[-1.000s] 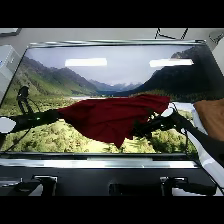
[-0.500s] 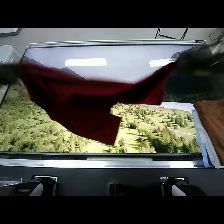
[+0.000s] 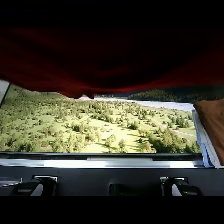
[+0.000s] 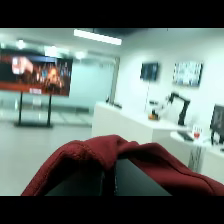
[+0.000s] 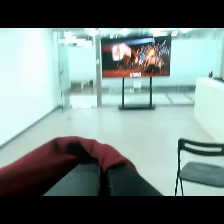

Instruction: Fold the clothes and pants, and hang the long-sleeved shirts on hangers.

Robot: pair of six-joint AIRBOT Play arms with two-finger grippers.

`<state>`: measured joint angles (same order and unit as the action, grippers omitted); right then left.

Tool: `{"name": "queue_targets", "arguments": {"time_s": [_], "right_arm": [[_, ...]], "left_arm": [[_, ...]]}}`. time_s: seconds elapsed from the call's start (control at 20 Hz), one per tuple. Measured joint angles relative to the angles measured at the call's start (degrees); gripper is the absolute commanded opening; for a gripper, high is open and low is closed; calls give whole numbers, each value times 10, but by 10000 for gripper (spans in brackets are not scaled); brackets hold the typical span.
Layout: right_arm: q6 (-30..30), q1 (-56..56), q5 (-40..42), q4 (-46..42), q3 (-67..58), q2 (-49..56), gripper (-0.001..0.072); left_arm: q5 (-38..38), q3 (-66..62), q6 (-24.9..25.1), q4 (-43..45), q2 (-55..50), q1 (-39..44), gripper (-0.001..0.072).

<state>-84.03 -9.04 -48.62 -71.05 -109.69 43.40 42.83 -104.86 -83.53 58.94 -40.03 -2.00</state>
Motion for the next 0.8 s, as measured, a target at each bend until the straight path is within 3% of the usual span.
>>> {"name": "queue_targets", "arguments": {"time_s": [0.15,0.45,0.65,0.8], "right_arm": [[-10,-1,-13,-8,-4,1,34],[-56,0,-265,-26,56,135,34],[-96,0,-242,9,151,304,35],[-137,0,-218,102,178,433,35]], "left_arm": [[1,-14,-3,17,-11,0,22],[157,45,-4,96,-122,0,24],[142,166,6,117,-246,-1,24],[122,215,-12,123,-350,-2,25]]}}
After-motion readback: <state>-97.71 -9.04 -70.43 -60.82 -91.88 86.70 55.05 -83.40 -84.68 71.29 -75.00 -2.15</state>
